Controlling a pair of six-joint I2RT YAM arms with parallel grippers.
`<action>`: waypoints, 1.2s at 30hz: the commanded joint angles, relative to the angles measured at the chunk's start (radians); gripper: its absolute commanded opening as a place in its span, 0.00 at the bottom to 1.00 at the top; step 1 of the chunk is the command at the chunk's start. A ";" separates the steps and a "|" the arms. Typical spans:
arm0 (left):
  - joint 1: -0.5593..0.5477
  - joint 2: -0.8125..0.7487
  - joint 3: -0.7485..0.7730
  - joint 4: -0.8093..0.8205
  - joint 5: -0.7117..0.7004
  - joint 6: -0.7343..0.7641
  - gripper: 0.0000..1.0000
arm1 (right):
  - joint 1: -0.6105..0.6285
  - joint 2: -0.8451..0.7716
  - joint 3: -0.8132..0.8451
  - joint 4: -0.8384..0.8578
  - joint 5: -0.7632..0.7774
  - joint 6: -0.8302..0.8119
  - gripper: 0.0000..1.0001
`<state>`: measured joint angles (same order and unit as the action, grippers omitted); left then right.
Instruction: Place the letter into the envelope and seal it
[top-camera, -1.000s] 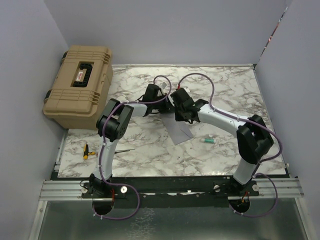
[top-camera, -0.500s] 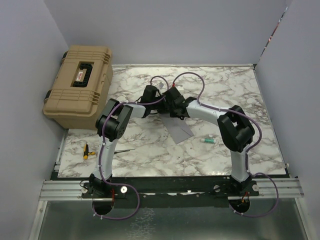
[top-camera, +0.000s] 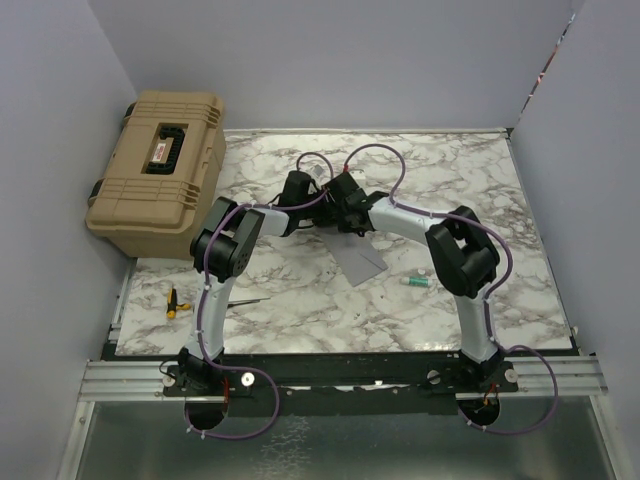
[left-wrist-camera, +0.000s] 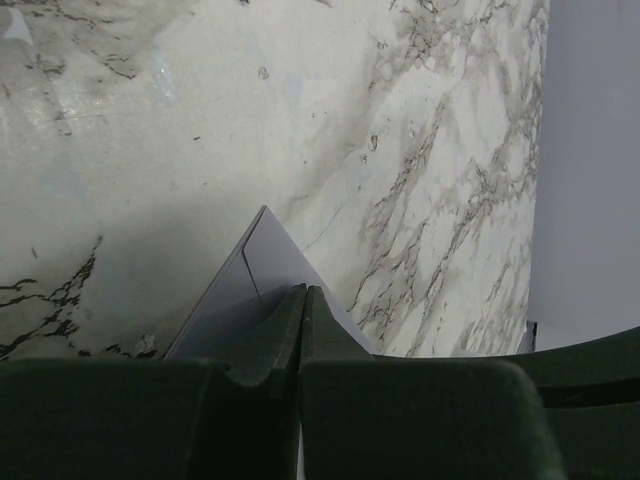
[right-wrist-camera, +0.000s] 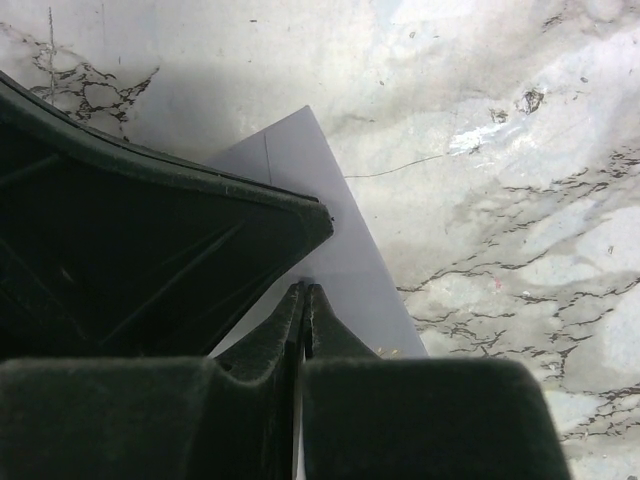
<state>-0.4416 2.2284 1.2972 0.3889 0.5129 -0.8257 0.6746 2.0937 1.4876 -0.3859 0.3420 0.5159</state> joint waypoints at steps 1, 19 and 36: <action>0.010 0.074 -0.040 -0.071 -0.079 -0.003 0.00 | -0.003 0.010 -0.031 -0.033 -0.070 0.001 0.03; 0.016 0.117 -0.050 -0.060 -0.097 -0.047 0.00 | 0.006 -0.034 -0.126 -0.026 -0.140 -0.116 0.06; 0.031 0.128 -0.064 -0.060 -0.106 -0.049 0.00 | 0.030 -0.075 -0.254 -0.028 -0.194 -0.137 0.01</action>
<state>-0.4328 2.2620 1.2850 0.4824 0.5159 -0.9245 0.6807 1.9945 1.3113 -0.2649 0.2214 0.3759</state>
